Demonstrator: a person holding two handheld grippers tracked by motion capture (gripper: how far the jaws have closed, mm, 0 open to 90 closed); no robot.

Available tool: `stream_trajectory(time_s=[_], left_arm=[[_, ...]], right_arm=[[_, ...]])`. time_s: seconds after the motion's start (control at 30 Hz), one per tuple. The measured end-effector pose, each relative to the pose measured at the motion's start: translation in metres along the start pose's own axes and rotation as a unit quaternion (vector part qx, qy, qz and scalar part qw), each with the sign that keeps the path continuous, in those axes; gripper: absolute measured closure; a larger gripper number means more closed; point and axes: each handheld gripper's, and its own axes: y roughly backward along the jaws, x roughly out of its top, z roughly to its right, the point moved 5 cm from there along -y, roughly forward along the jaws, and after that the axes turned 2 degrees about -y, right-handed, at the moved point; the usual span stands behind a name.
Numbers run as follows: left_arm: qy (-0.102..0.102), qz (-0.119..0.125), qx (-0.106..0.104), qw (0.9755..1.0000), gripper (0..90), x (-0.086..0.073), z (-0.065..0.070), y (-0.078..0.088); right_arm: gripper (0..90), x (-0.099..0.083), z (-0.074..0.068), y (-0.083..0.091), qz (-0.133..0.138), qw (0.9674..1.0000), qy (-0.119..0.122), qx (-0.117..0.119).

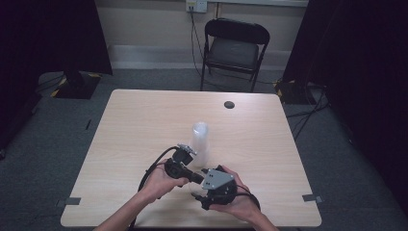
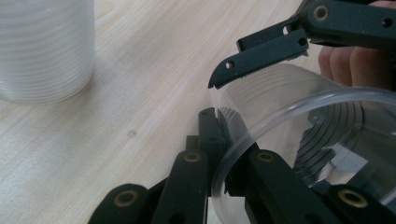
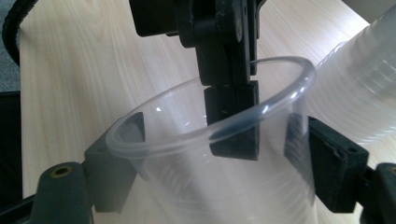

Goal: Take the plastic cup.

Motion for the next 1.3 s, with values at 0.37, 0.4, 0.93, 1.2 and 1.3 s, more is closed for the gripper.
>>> stream_trajectory(time_s=[0.37, 0.4, 0.93, 1.2, 1.3], left_arm=[[-0.004, -0.001, 0.010, 0.9999, 88.1, -0.0009, 0.0007, -0.0040], [-0.004, -0.004, 0.008, 1.0000, 87.9, -0.0012, 0.0006, -0.0044], [0.000, 0.009, 0.005, 0.9999, 86.6, -0.0021, -0.0002, -0.0039], [0.000, 0.024, 0.008, 0.9997, 82.3, -0.0017, -0.0001, -0.0011], [-0.001, 0.028, 0.009, 0.9996, 81.2, -0.0016, -0.0005, -0.0012]], right_arm=[[27.0, 0.0056, -0.0034, 0.0017, 0.020, 0.9997, 0.011, -0.004], [26.9, 0.0059, -0.0034, 0.0019, 0.021, 0.9997, 0.008, -0.002], [28.8, 0.0085, -0.0021, 0.0051, 0.030, 0.9995, -0.006, -0.004], [29.0, 0.0084, 0.0009, 0.0084, 0.037, 0.9991, -0.019, -0.008], [29.1, 0.0079, 0.0013, 0.0084, 0.036, 0.9991, -0.020, -0.009]])
